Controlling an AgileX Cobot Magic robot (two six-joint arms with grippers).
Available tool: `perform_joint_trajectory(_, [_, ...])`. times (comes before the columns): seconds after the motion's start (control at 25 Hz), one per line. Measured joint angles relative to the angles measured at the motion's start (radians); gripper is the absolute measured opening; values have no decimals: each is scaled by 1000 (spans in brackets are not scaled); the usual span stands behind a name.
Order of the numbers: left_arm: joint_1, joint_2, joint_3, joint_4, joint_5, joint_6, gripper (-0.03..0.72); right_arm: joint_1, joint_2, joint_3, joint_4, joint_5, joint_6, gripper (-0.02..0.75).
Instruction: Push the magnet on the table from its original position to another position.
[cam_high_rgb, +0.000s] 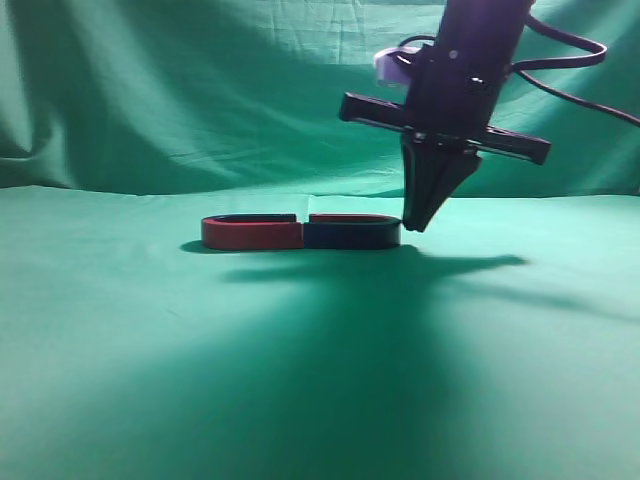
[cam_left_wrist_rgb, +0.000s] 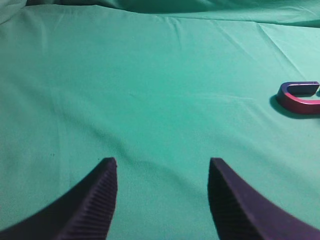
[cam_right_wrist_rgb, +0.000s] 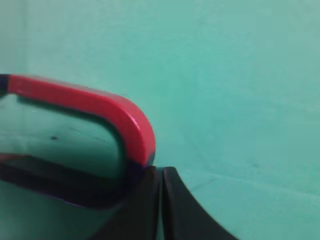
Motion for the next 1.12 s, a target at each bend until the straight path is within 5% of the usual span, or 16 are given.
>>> perform_joint_trajectory(0.32, [0, 0, 0, 0, 0, 0, 372, 29, 2, -9, 2, -19, -9, 0])
perform_joint_trajectory(0.76, [0, 0, 0, 0, 0, 0, 372, 30, -44, -285, -37, 343, -11, 0])
perform_joint_trajectory(1.12, [0, 0, 0, 0, 0, 0, 372, 30, -293, -304, -79, 423, -6, 0])
